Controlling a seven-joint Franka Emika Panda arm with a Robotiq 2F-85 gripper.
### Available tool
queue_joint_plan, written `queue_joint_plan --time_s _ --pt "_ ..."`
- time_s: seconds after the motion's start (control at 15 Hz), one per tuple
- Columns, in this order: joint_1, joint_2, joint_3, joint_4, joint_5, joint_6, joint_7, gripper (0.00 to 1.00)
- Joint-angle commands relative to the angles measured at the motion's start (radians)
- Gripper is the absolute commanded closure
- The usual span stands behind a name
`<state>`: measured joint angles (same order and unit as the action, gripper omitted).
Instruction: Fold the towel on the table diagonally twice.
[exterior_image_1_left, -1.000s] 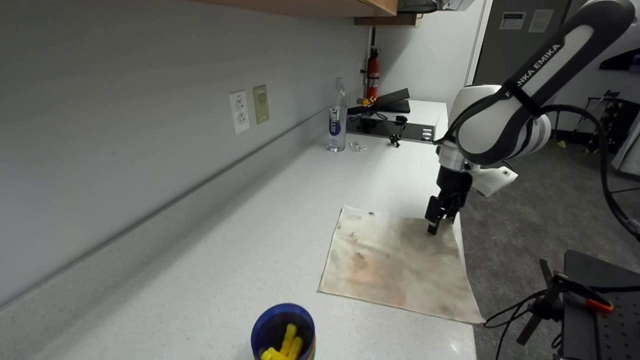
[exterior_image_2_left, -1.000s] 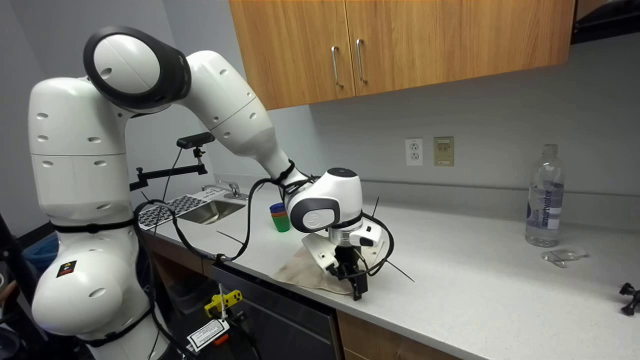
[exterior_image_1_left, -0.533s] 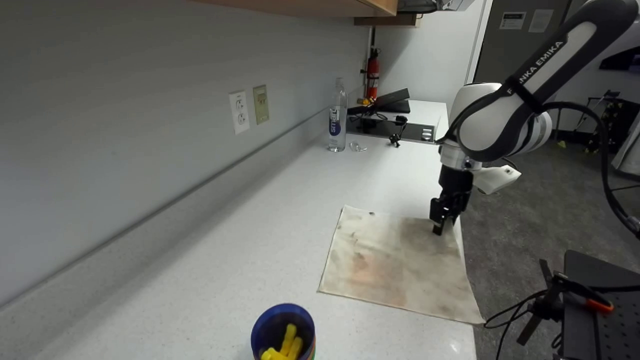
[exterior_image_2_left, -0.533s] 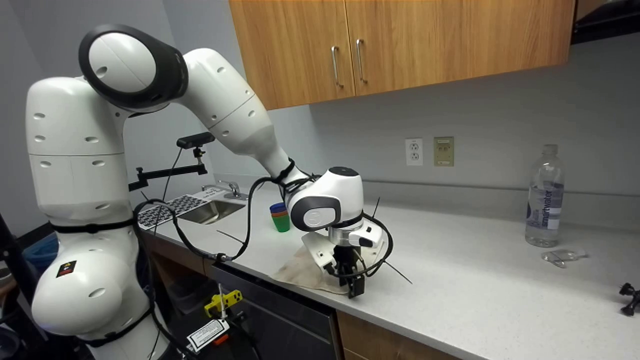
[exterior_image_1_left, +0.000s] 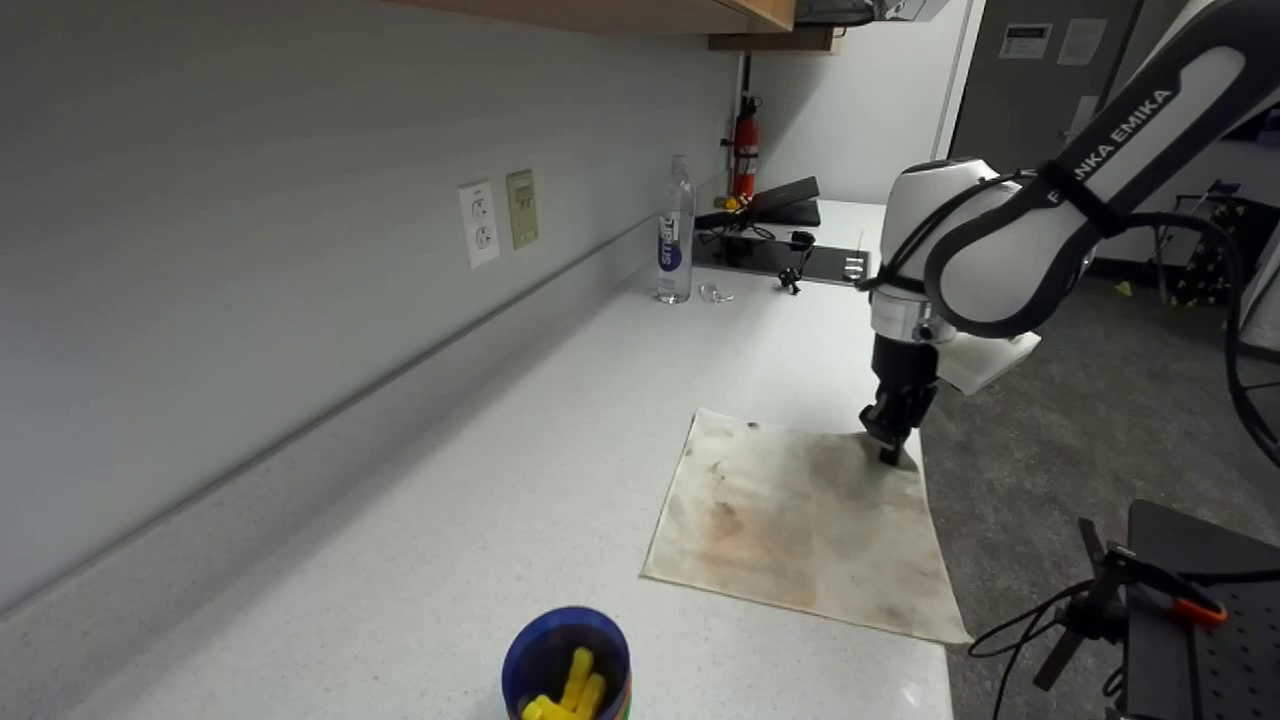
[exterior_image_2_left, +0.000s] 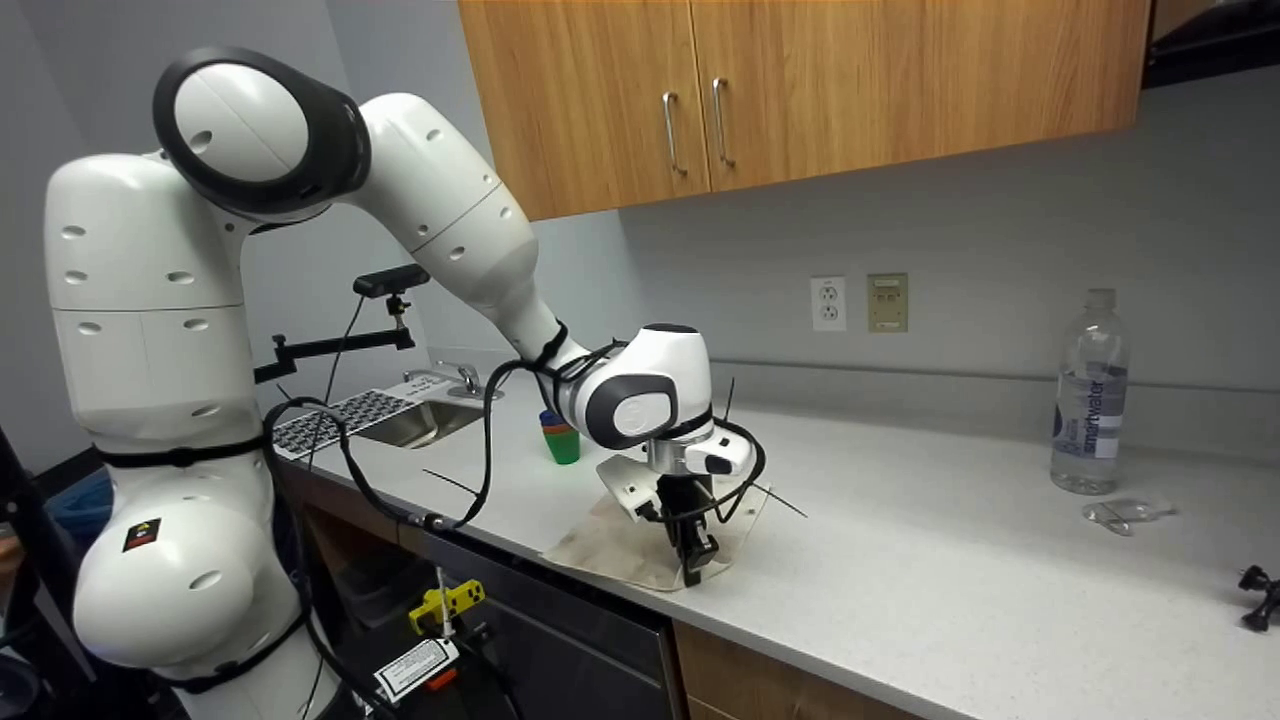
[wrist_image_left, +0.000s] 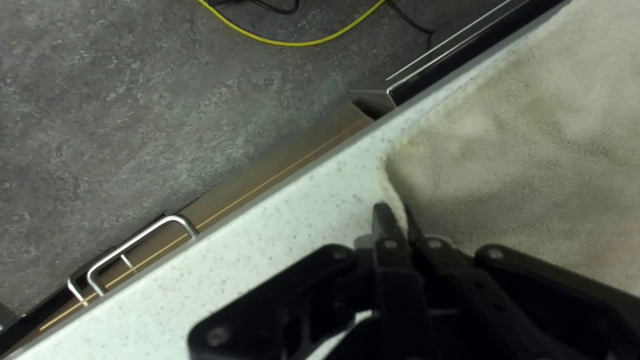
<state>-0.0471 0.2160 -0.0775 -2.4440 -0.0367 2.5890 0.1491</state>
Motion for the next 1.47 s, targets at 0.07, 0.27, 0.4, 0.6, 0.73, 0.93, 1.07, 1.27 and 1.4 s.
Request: queue_joint_plan --time_s 0.07,0.27,0.4,0.6,0.73,0.93,1.07,1.27,1.4 --pt "0.063 -0.034 -0.03 0.018 -0.15 -0.073 0.136 1.0" --pt "0.094 -0.083 -0.024 0.033 -0.254 -0.134 0.193 1.0" --pt "0.109 -0.113 -0.01 0.051 -0.325 -0.175 0.219 1.0" --pt "0.125 -0.134 0.03 0.082 -0.379 -0.187 0.232 1.0" --pt "0.133 -0.125 0.062 0.103 -0.364 -0.169 0.218 1.0" --pt "0.153 -0.091 0.108 0.132 -0.354 -0.153 0.212 1.0" --pt "0.173 -0.069 0.133 0.149 -0.352 -0.158 0.21 1.0" --pt "0.209 -0.038 0.163 0.173 -0.362 -0.166 0.215 1.0" --pt "0.232 -0.015 0.172 0.188 -0.371 -0.144 0.217 1.0"
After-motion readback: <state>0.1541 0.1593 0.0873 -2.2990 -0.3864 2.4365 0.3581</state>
